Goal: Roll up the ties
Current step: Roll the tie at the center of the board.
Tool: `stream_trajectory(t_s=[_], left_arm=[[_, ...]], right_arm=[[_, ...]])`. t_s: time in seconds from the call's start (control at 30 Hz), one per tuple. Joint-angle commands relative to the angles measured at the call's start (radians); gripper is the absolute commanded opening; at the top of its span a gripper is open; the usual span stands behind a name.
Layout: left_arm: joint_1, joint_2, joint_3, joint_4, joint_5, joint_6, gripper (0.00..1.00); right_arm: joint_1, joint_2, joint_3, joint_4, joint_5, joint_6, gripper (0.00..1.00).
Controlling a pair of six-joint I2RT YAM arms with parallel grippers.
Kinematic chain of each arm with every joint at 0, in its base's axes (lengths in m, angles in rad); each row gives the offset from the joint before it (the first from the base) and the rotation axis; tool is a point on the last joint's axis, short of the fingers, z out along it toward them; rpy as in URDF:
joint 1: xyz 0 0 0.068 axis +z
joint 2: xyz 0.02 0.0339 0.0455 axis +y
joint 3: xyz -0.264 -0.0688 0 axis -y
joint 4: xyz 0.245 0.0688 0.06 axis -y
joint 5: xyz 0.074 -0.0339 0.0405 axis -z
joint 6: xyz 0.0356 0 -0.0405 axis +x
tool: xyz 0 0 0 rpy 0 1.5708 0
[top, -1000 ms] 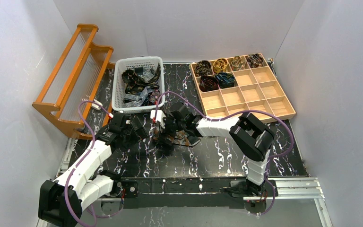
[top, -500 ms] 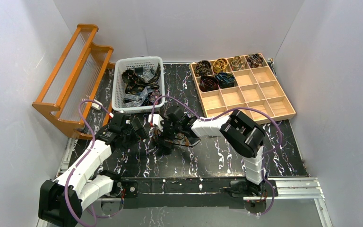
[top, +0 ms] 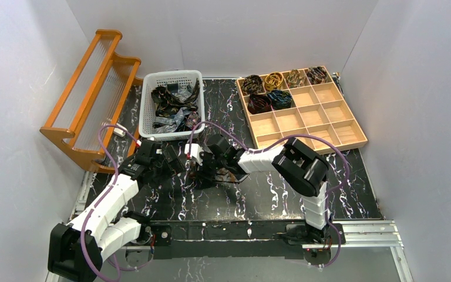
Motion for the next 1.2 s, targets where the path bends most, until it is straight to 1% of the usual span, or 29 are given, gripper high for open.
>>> stream_trajectory(t_s=[0.0,0.17,0.27,0.33,0.4,0.47,0.5,0.63,0.77,0.83,0.9,0.93,1.0,1.03,1.13,1.17], left_arm=[[0.005,-0.016,-0.027,0.009,0.043,-0.006,0.98],[0.005,-0.045,-0.058,0.01,0.072,-0.015,0.98],[0.005,-0.074,-0.083,0.018,0.094,-0.028,0.98],[0.005,-0.095,-0.104,0.036,0.113,-0.041,0.98],[0.005,-0.108,-0.117,0.049,0.123,-0.056,0.98],[0.005,-0.111,-0.122,0.061,0.135,-0.061,0.98],[0.005,-0.109,-0.121,0.063,0.137,-0.059,0.98],[0.005,-0.101,-0.12,0.072,0.133,-0.058,0.98],[0.005,-0.094,-0.127,0.107,0.143,-0.052,0.98],[0.005,-0.084,-0.132,0.13,0.158,-0.043,0.98],[0.005,-0.072,-0.137,0.152,0.168,-0.035,0.98],[0.005,-0.066,-0.137,0.158,0.17,-0.031,0.98],[0.005,-0.055,-0.138,0.171,0.177,-0.024,0.98],[0.005,-0.052,-0.137,0.175,0.177,-0.022,0.98],[0.005,-0.051,-0.14,0.185,0.176,-0.018,0.99],[0.005,-0.051,-0.141,0.188,0.176,-0.018,0.98]], right_arm=[[0.057,-0.029,-0.101,-0.081,-0.005,0.061,0.53],[0.116,-0.087,-0.178,-0.049,0.011,0.119,0.56],[0.131,-0.097,-0.169,-0.066,0.014,0.114,0.61],[0.135,-0.099,-0.146,-0.094,0.02,0.097,0.71],[0.135,-0.115,-0.126,-0.103,0.031,0.093,0.83],[0.136,-0.16,-0.117,-0.094,0.042,0.106,0.94],[0.136,-0.187,-0.117,-0.083,0.051,0.122,0.98],[0.135,-0.332,-0.154,-0.022,0.088,0.215,0.99],[0.135,-0.496,-0.288,0.077,0.263,0.412,0.99],[0.134,-0.569,-0.335,0.073,0.422,0.592,0.99],[0.126,-0.626,-0.331,-0.065,0.607,0.868,0.99],[0.114,-0.645,-0.323,-0.153,0.65,1.0,0.99],[0.089,-0.679,-0.328,-0.267,0.641,1.225,0.99],[0.08,-0.696,-0.351,-0.273,0.605,1.298,0.99],[0.067,-0.719,-0.437,-0.154,0.492,1.415,0.98],[0.061,-0.716,-0.452,-0.135,0.477,1.444,0.94]])
